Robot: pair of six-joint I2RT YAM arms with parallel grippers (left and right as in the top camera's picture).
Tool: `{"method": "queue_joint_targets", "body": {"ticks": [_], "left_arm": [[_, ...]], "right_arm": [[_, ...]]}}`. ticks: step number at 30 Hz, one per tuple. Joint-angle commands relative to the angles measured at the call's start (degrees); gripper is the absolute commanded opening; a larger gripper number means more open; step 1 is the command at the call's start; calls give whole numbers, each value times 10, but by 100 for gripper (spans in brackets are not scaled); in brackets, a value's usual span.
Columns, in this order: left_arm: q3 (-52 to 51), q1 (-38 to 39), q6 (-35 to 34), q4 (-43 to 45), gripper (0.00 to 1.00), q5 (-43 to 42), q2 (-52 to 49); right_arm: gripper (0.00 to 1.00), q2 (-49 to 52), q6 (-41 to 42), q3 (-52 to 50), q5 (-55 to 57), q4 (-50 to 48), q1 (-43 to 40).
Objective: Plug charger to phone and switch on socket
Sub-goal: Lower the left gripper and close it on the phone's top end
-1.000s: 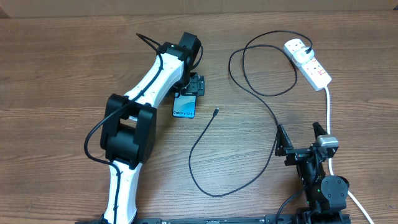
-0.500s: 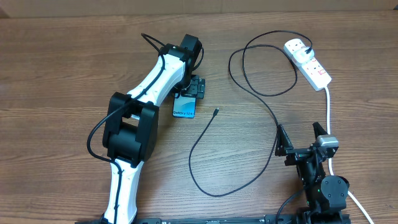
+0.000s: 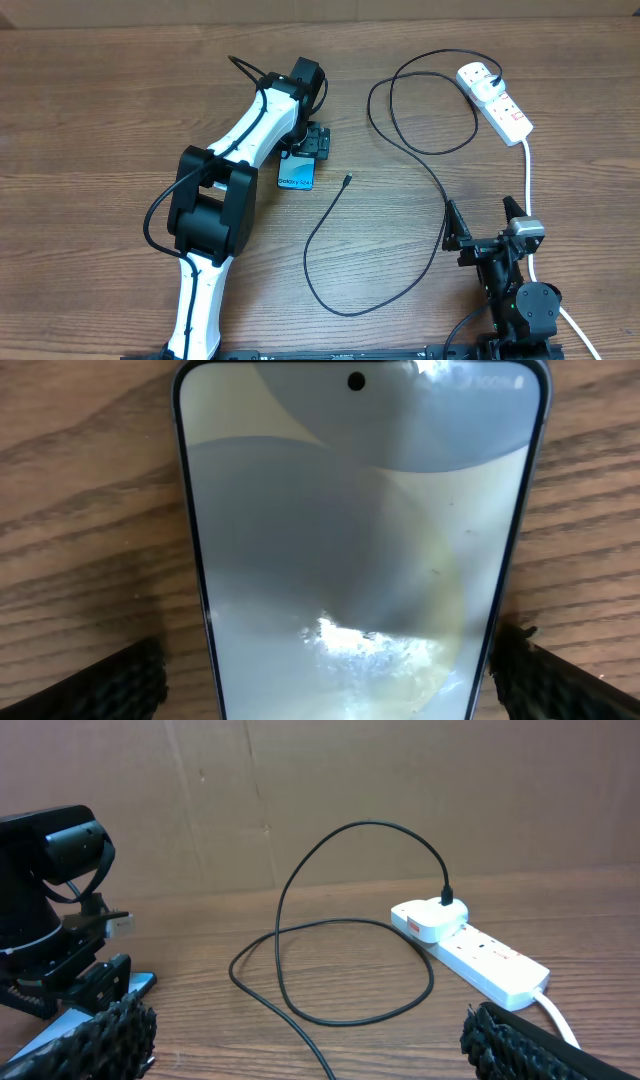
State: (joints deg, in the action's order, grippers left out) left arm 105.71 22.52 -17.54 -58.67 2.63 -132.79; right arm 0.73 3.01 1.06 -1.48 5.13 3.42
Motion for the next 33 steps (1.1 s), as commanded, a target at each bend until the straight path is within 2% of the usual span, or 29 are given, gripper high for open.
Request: {"method": "queue_joint_targets", "body": {"ticks": [1, 11, 33], "left_arm": [[-6, 4, 9, 0, 100, 10, -16], [-6, 2, 7, 3, 100, 9, -18], [-25, -10, 4, 19, 99, -48, -19]], "right_arm": [[100, -6, 2, -6, 2, -3, -1], [100, -6, 2, -6, 2, -3, -1], [100, -6, 2, -6, 2, -3, -1]]}}
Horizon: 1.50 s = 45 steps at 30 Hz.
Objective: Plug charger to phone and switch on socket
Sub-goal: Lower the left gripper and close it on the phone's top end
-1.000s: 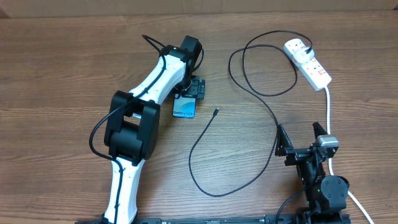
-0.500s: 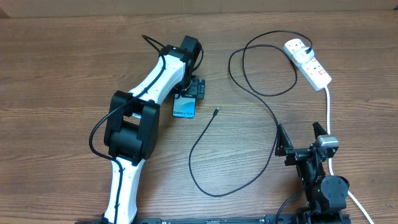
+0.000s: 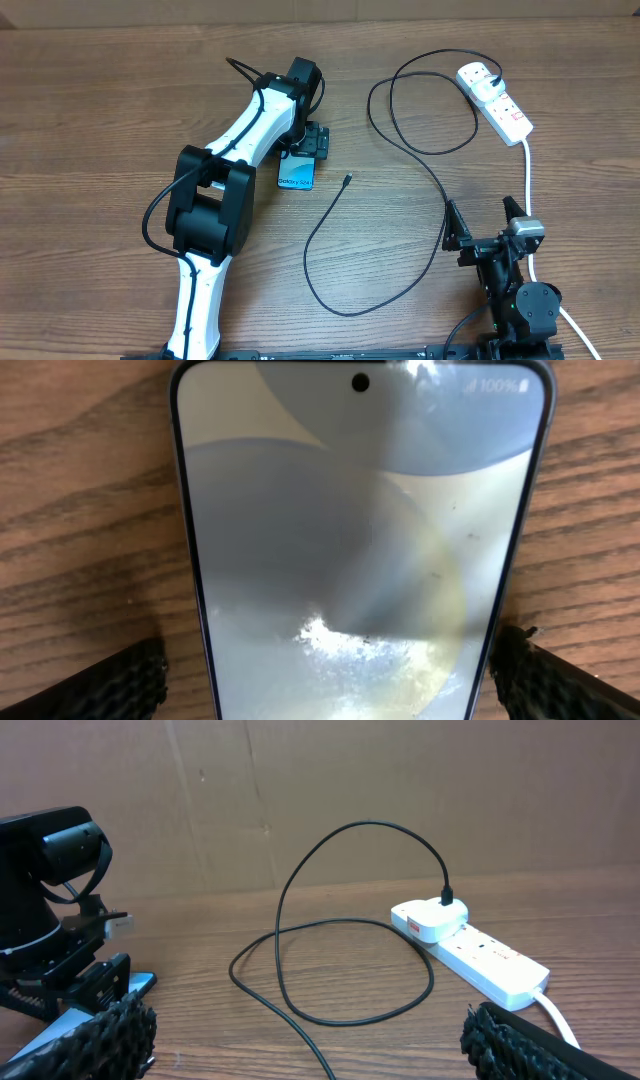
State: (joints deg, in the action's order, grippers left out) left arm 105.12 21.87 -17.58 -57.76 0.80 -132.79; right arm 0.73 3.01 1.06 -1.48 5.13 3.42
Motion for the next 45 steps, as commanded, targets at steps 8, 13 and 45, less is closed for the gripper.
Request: {"method": "queue_joint_targets", "body": {"ticks": [8, 13, 45], "left_arm": [[-19, -17, 5, 5, 100, -34, -19], [-19, -16, 5, 4, 100, -34, -19], [-19, -16, 4, -5, 84, -12, -19]], "right_arm": [[100, -6, 2, -6, 2, -3, -1], [100, -6, 2, -6, 2, -3, -1], [100, -6, 2, -6, 2, -3, -1]]}}
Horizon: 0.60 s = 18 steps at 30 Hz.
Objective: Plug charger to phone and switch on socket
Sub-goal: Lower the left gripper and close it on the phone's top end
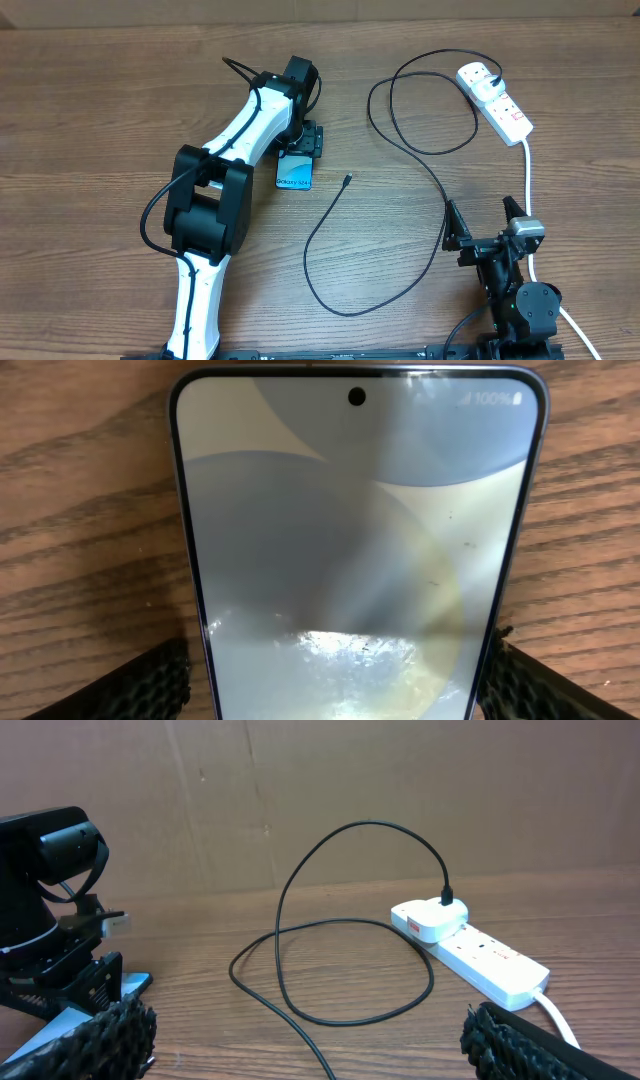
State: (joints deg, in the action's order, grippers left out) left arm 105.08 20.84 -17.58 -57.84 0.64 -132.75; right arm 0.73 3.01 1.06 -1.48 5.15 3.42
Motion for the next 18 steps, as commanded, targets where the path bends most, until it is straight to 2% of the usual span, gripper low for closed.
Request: {"method": "queue_joint_targets", "body": {"ticks": [1, 6, 18], "left_arm": [[-19, -6, 4, -4, 85, -11, -19], [-19, -6, 4, -5, 81, -11, -19], [-19, -6, -14, -10, 79, -13, -19]], "right_arm": [[100, -6, 2, -6, 2, -3, -1], [100, -6, 2, -6, 2, -3, -1], [100, -6, 2, -6, 2, -3, -1]]}}
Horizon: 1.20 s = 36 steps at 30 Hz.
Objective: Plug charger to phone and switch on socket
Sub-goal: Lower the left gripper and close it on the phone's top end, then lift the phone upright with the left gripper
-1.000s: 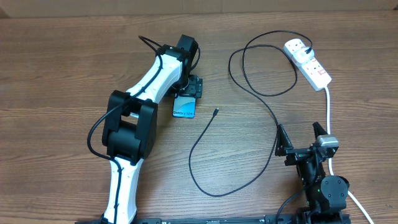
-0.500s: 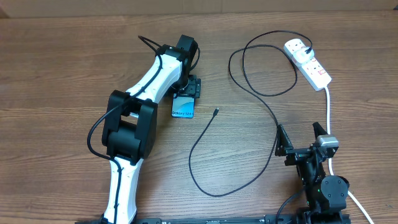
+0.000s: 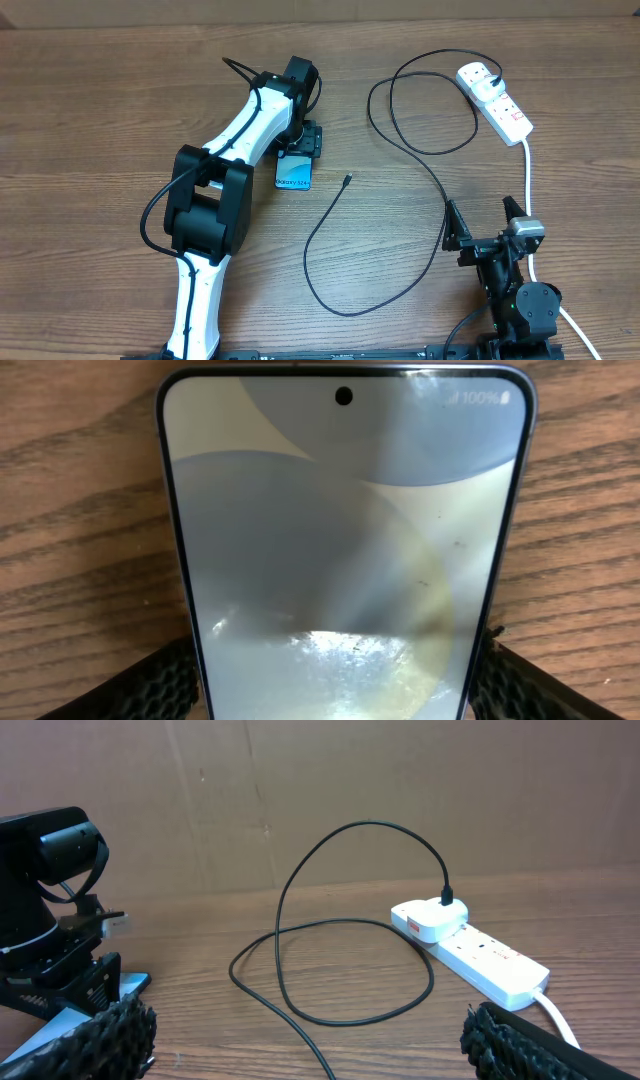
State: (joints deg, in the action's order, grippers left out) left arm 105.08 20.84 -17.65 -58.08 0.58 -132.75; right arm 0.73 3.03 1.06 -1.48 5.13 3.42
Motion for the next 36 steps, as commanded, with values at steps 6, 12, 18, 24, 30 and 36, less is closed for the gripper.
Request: {"method": "queue_joint_targets", "body": {"ticks": [6, 12, 18, 24, 30, 36], "left_arm": [[-19, -6, -21, -7, 79, -17, -19], [-19, -6, -21, -7, 75, -17, -19], [-18, -6, -24, -10, 76, -25, -19], [-6, -7, -30, -20, 76, -56, -19], [25, -7, -38, -58, 74, -104, -18], [43, -14, -43, -82, 74, -191, -18]], "right_arm": [[100, -6, 2, -6, 2, -3, -1], [100, -6, 2, -6, 2, -3, -1], [100, -6, 2, -6, 2, -3, -1], [100, -6, 2, -6, 2, -3, -1], [100, -6, 2, -6, 2, -3, -1], [100, -6, 2, -6, 2, -3, -1]]}}
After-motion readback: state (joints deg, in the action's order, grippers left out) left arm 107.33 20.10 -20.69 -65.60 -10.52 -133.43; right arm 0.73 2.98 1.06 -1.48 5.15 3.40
